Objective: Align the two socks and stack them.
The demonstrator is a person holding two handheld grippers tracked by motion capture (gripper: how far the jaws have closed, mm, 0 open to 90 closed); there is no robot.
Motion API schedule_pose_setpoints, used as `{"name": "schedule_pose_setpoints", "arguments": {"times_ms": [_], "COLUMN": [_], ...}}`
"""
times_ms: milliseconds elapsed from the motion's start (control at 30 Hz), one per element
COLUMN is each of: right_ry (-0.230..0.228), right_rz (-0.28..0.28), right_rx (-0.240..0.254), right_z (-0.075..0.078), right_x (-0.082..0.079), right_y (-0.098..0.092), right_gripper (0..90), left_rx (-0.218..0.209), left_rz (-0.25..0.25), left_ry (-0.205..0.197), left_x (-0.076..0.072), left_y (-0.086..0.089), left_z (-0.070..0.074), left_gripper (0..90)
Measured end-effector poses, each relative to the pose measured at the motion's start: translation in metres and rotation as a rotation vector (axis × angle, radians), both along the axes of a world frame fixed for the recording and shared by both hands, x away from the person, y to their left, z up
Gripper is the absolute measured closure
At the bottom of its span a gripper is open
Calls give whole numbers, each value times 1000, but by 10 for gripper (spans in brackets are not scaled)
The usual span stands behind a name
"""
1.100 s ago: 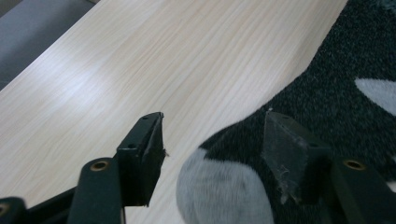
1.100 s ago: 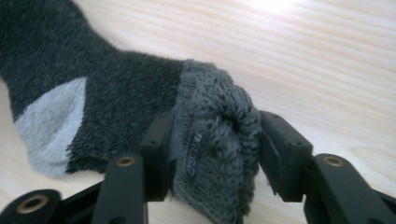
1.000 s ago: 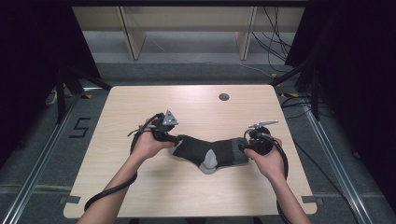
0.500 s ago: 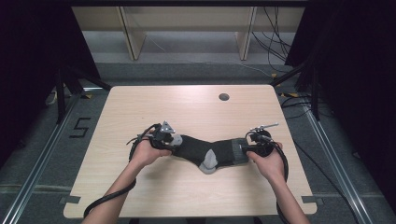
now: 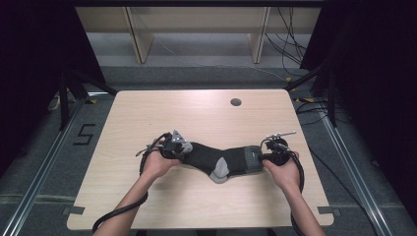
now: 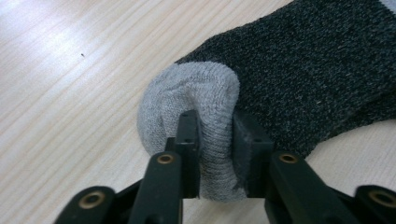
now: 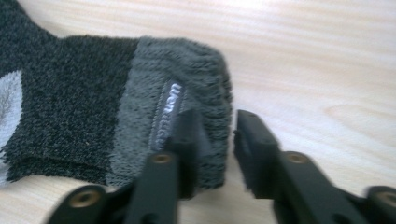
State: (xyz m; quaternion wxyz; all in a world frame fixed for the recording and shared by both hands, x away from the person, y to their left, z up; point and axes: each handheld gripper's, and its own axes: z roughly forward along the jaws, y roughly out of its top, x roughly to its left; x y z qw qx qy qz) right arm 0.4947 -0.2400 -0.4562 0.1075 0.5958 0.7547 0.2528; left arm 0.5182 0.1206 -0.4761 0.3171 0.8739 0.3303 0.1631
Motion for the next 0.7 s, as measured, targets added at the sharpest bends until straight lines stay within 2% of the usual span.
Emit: {"name": "schedule_pose_setpoints", "arguments": {"times_ms": [33,67,133,167,200,233,267,300,333,433,500,533,633,667,700], "right_ry": [-7,-9,-18,-26,-32,-52,-59,-59,-80,-65,-80,-86,-75,-75,-67], "right_rz": [-3,-1,11,6,-8,33,41,41,53,49,66,93,78,74,101], "right_rx": [-10,4,16,3,38,7,8,8,-5,13,9,33,61,65,49], "right_z": [-1,2,5,8,11,13,15,15,16,25,29,35,42,43,45], "right_x": [0,-1,-2,-3,-5,-5,-6,-6,-7,-16,-21,-25,-32,-34,-34], "right_y": [0,1,1,1,4,1,0,0,0,3,2,1,6,8,8], "right_gripper": [808,829,843,847,850,851,853,853,853,855,856,856,857,857,857], "left_rx": [0,-10,-5,-5,-4,-4,-5,-5,-8,-10,-16,-19,-21,-20,-12], "left_rz": [0,2,-12,-12,-21,-21,-30,-30,-39,-43,-42,-38,-33,-29,-26], "left_ry": [0,-2,-9,-9,-28,-28,-39,-39,-45,-53,-55,-53,-50,-50,-42], "left_x": [0,0,-2,-2,-4,-4,-6,-6,-6,-8,-8,-8,-7,-6,-4], "left_y": [0,1,1,1,2,2,2,2,3,7,10,13,16,16,16], "left_z": [0,3,8,8,15,15,21,21,25,32,36,37,39,39,38], "left_gripper": [754,757,759,759,759,759,760,761,761,760,760,759,758,757,756]}}
